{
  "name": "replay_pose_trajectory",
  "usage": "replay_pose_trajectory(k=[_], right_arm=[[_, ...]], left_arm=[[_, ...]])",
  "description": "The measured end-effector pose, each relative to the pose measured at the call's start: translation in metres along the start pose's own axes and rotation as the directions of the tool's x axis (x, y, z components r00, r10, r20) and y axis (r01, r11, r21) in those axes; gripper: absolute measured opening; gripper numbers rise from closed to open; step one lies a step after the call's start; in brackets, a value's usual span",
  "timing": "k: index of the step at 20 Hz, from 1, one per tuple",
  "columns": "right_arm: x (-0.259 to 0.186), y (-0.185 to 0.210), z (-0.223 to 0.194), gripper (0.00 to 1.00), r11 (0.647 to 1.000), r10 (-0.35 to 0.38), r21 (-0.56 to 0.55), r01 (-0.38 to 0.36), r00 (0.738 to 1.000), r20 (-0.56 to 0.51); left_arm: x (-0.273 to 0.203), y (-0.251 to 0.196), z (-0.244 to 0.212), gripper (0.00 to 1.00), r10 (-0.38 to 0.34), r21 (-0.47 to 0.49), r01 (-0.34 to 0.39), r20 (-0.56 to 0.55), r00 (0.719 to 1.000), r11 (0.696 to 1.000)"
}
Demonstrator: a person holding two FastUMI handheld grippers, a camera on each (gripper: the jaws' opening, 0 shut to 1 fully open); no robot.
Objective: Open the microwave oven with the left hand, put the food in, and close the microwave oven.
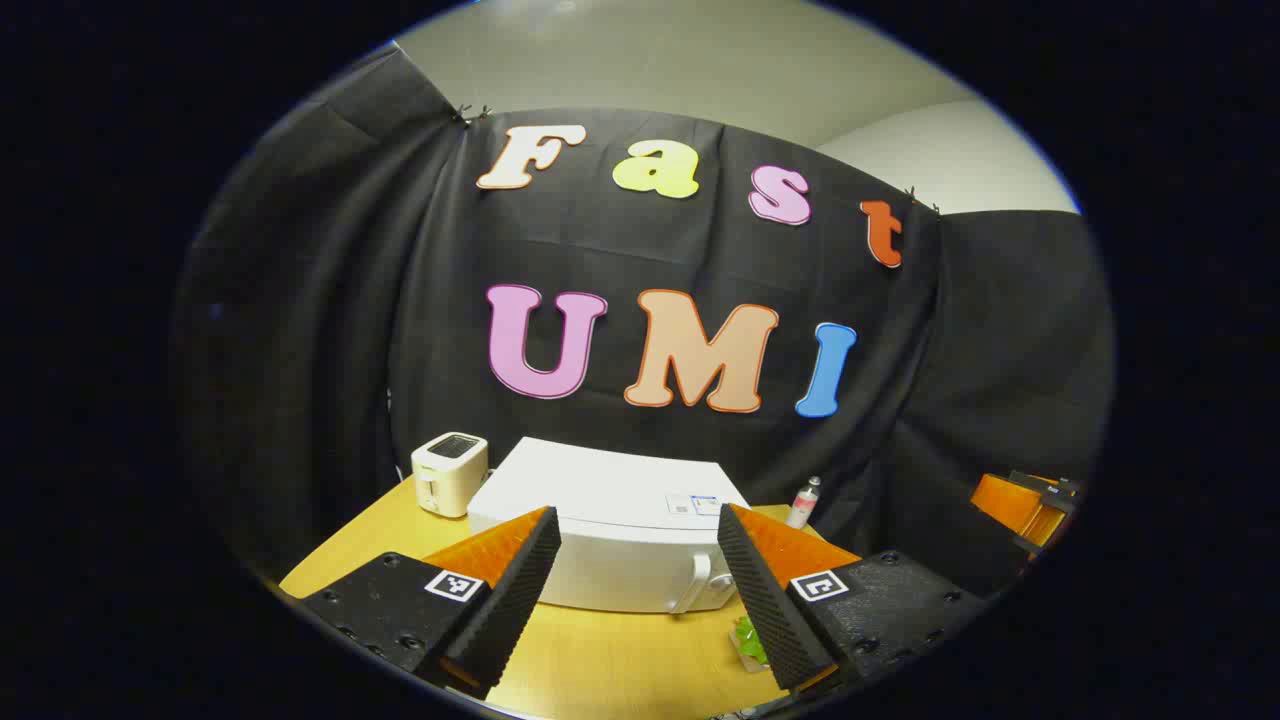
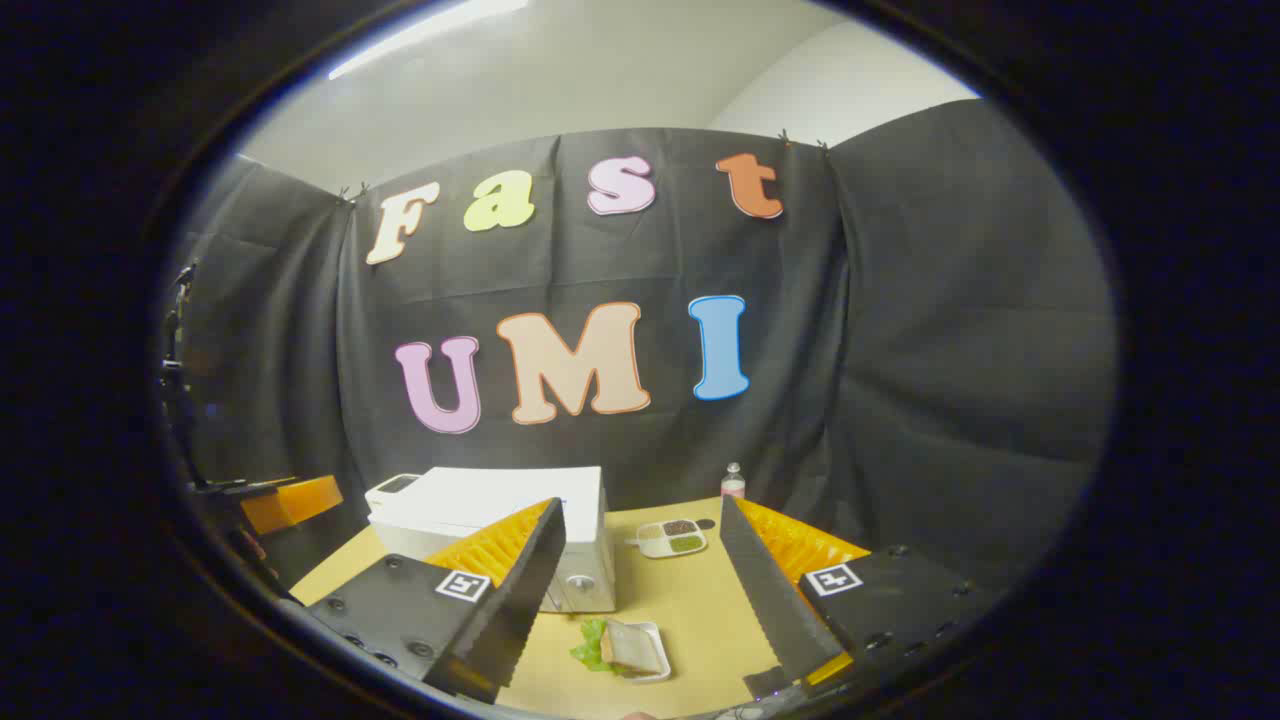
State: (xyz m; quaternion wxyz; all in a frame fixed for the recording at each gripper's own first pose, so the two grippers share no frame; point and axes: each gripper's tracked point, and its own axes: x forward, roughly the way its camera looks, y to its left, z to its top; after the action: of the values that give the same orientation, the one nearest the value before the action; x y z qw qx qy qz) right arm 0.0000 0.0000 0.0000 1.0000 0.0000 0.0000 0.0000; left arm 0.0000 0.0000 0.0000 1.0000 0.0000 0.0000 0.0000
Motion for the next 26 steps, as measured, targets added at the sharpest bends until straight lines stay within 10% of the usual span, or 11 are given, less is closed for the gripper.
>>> replay_pose_trajectory(k=[10, 26], right_arm=[[0.011, -0.011, -0.003, 0.98, 0.998, -0.070, 0.004, 0.071, 0.997, -0.010], [0.027, 0.003, -0.037, 0.98, 0.999, 0.018, 0.049, -0.014, 0.997, -0.081]], left_arm=[[0.027, -0.020, -0.009, 0.95, -0.105, -0.005, 0.105, -0.029, 0.994, 0.994], [0.028, -0.007, -0.080, 0.96, -0.053, -0.009, 0.053, -0.150, 0.987, 0.999]])
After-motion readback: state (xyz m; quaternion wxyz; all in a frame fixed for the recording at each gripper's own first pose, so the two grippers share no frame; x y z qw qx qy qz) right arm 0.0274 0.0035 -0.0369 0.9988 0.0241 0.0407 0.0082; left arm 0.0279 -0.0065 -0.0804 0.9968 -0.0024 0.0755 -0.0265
